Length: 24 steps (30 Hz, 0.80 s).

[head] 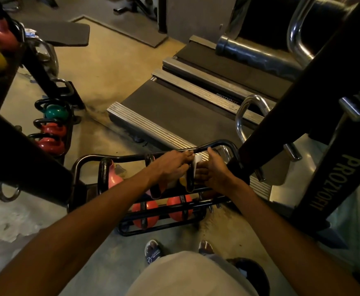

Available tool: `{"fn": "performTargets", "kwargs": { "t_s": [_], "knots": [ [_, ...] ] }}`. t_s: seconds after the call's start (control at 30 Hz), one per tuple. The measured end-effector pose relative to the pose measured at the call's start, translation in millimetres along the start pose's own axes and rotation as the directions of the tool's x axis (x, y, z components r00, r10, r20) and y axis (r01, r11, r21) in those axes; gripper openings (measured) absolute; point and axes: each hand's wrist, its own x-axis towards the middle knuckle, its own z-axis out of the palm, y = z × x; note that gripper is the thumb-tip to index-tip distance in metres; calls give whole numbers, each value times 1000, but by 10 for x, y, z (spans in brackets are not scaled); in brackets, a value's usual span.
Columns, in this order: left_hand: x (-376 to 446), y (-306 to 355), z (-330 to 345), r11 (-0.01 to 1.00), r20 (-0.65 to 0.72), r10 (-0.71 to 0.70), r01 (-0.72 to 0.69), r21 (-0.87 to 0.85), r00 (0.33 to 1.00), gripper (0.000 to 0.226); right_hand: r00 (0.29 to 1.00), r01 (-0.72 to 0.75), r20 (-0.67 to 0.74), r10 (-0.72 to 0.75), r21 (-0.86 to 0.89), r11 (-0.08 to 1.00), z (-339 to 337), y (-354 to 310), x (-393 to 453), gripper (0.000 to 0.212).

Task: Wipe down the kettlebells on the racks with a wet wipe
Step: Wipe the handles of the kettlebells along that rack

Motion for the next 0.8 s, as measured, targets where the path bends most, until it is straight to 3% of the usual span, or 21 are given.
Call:
{"fn": "performTargets", "kwargs": {
  "t_s": [0.03, 0.07, 0.13, 0.17, 0.2, 0.27, 0.33, 0.43, 0.63, 0.73, 0.8],
  "knots": [
    [14, -22, 9, 1000, 6, -6, 6, 1, 1000, 59, 999, 42, -1, -42, 39, 998, 61, 5, -53, 61],
    [48, -76, 30, 1000, 7, -7, 7, 3, 1000, 58, 992, 119, -43, -119, -8, 993, 145, 50, -115, 69],
    [59, -103, 7, 1000, -1, 0, 0, -6, 1000, 53, 921, 368, -87, -379, -116, 922, 259, 297, -264, 55],
    [52, -96, -13, 1000, -2, 2, -2, -20, 1000, 48, 874, 464, -29, -486, -249, 850, 314, 420, -420, 49],
    [46, -81, -33, 1000, -8, 9, -9, -17, 1000, 43, 829, 536, 98, -551, -420, 732, 302, 586, -502, 46],
    [51, -79, -49, 999, -10, 41, -41, 0, 999, 37, 794, 495, 243, -557, -790, 361, 210, 874, -520, 60],
    [52, -79, -42, 998, -31, 61, -62, -14, 998, 39, 706, 414, 307, -638, -910, 21, 80, 1004, -416, 75],
    [54, -120, -28, 997, -13, 55, -56, -53, 998, 45, 623, 384, 446, -643, -890, -244, -16, 955, -304, 79],
    [37, -171, 9, 999, 42, 43, -42, -10, 998, 78, 478, 432, 752, -454, -651, -624, -237, 850, -280, 76],
    [5, -118, -36, 998, 34, 42, -40, -51, 999, 70, 464, 471, 826, -320, -536, -701, -288, 592, -177, 69],
    [-9, -65, -55, 997, 18, 63, -62, -42, 998, 64, 405, 509, 861, -307, -491, -707, -213, 400, -126, 62]
  ]
}}
